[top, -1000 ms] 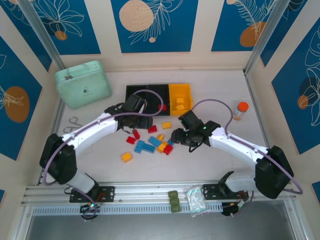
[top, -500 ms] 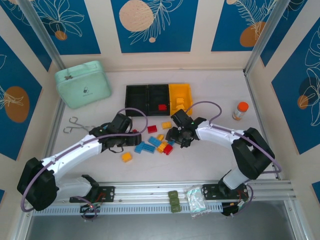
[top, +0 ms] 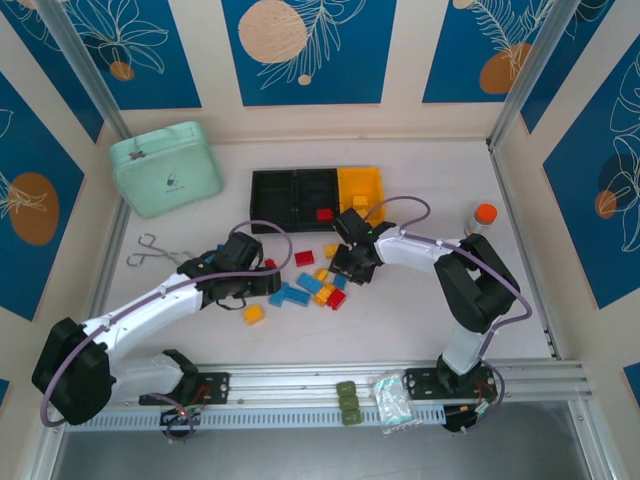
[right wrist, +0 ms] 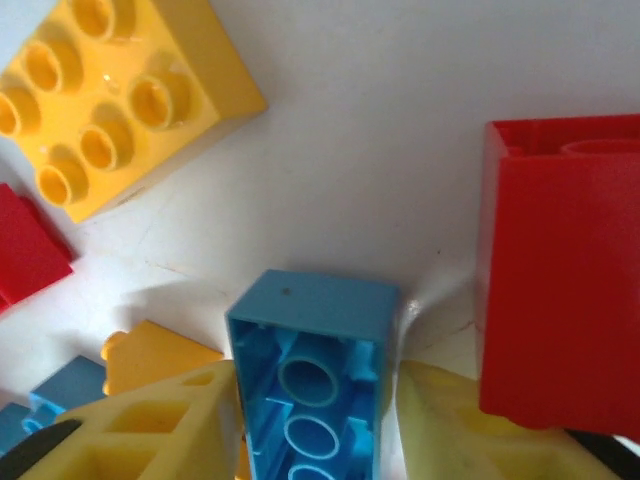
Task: Sort the legos into containers by color
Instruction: Pick up the lego from the center of the table.
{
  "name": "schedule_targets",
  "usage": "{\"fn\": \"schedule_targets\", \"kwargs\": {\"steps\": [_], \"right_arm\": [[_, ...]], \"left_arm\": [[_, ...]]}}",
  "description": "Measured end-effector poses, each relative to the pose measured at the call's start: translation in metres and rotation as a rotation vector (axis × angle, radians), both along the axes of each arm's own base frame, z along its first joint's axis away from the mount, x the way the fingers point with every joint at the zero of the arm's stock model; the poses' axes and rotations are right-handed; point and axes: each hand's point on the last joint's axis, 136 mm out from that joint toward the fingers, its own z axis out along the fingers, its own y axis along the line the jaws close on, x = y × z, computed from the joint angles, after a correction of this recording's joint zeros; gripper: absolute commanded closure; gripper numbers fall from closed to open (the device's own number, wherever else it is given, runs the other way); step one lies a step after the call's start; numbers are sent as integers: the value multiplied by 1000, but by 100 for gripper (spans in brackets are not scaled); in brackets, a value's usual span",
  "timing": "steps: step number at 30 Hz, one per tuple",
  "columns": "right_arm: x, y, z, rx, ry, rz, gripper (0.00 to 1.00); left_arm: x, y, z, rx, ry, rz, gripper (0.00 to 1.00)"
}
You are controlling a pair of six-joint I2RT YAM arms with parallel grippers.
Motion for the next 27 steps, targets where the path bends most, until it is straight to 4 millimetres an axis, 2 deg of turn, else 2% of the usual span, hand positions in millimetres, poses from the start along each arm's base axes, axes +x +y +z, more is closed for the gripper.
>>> {"fn": "schedule_targets", "kwargs": {"steps": [4, 10, 14, 18, 27], "right_arm": [[0, 1, 2, -12, -12, 10, 74], [-6, -2, 4, -49, -22, 40, 76], [-12, -6, 14, -76, -38, 69, 76], [-5, 1, 41, -67, -96, 103, 75], [33, 37, 117, 11, -272, 203, 75]], "left_arm": [[-3, 2, -5, 5, 9, 3, 38], [-3, 2, -5, 2, 9, 6, 38], [-2, 1, -2, -8, -4, 6, 38], [-2, 1, 4, -32, -24, 17, 38], [-2, 11, 26, -138, -81, 87, 37]]}}
